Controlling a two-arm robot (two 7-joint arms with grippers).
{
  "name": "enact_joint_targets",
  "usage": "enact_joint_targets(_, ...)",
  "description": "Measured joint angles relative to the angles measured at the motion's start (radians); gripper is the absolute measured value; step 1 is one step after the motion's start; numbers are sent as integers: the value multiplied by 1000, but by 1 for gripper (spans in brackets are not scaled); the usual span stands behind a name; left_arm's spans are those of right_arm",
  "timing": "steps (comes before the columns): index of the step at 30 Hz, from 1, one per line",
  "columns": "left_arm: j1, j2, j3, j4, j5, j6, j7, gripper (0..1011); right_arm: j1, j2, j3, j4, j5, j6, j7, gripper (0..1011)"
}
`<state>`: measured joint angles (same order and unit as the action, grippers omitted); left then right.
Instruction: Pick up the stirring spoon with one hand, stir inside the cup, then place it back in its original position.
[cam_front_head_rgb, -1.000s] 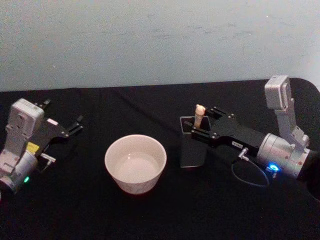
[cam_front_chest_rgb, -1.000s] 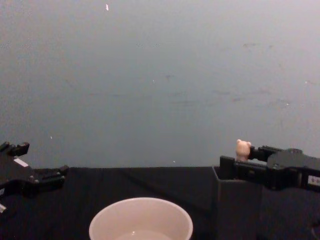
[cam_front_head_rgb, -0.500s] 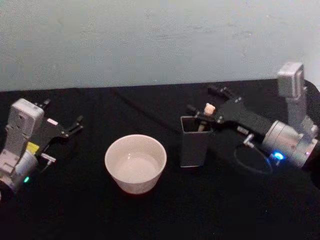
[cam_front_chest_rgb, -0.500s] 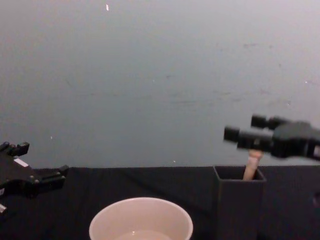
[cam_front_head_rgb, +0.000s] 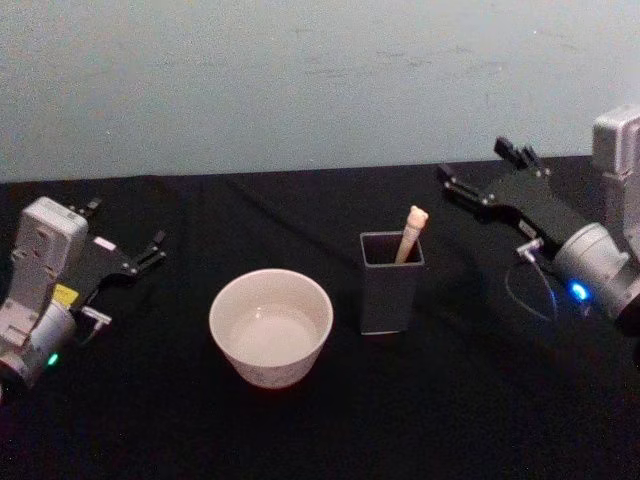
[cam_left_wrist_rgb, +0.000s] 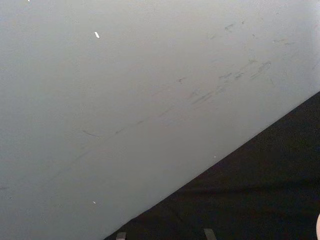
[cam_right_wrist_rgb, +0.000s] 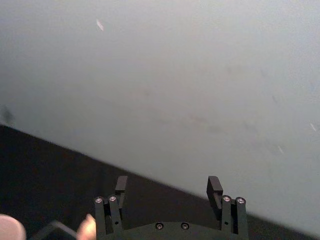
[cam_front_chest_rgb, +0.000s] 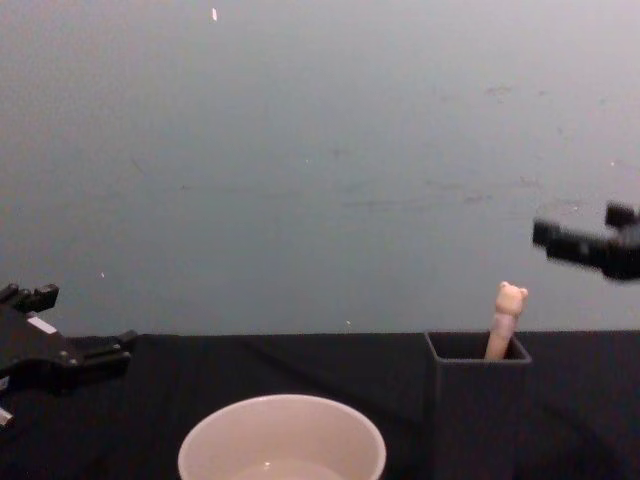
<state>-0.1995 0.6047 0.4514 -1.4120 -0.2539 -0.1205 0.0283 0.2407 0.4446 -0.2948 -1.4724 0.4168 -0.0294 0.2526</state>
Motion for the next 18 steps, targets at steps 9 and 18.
enact_joint_targets(9,0,0,0,0,0,0,0,1001,-11,-35,-24,70,-86,56,-72,1003)
enact_joint_targets(18,0,0,0,0,0,0,0,1001,-7,-45,-34,93,-109,75,-77,1003)
